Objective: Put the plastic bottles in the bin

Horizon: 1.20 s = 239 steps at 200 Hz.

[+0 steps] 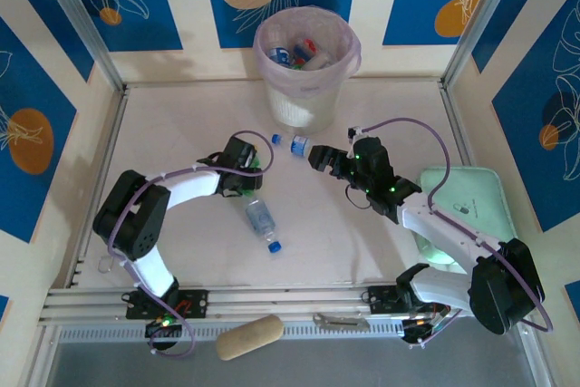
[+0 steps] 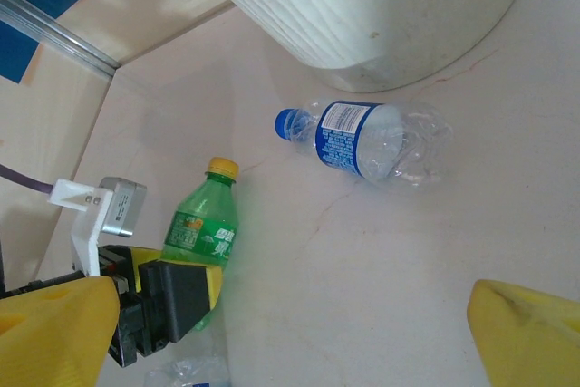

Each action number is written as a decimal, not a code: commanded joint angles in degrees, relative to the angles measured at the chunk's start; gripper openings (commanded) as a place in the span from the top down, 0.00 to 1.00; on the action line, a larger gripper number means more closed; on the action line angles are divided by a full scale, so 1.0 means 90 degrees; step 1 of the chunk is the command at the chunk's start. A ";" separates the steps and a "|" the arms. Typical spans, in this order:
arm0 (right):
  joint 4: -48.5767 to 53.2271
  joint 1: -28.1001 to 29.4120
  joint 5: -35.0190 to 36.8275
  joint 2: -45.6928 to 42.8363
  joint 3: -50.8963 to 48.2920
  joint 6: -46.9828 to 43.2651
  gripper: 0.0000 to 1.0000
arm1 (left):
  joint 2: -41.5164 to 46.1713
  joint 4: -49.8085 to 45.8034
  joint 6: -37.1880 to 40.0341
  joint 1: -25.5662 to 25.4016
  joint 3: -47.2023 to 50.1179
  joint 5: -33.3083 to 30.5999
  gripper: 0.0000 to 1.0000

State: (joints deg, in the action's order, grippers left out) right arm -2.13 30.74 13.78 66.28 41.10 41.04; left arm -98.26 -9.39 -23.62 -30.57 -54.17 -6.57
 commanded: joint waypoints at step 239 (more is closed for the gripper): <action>-0.0253 -0.0066 0.0352 -0.0897 -0.0769 0.0434 0.01 | -0.1054 0.1039 0.0681 0.0047 -0.6006 0.0834 0.51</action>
State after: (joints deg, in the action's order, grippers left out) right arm -3.42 30.35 14.59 61.60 35.57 43.88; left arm -101.03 -0.93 -18.87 -30.52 -98.80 -2.09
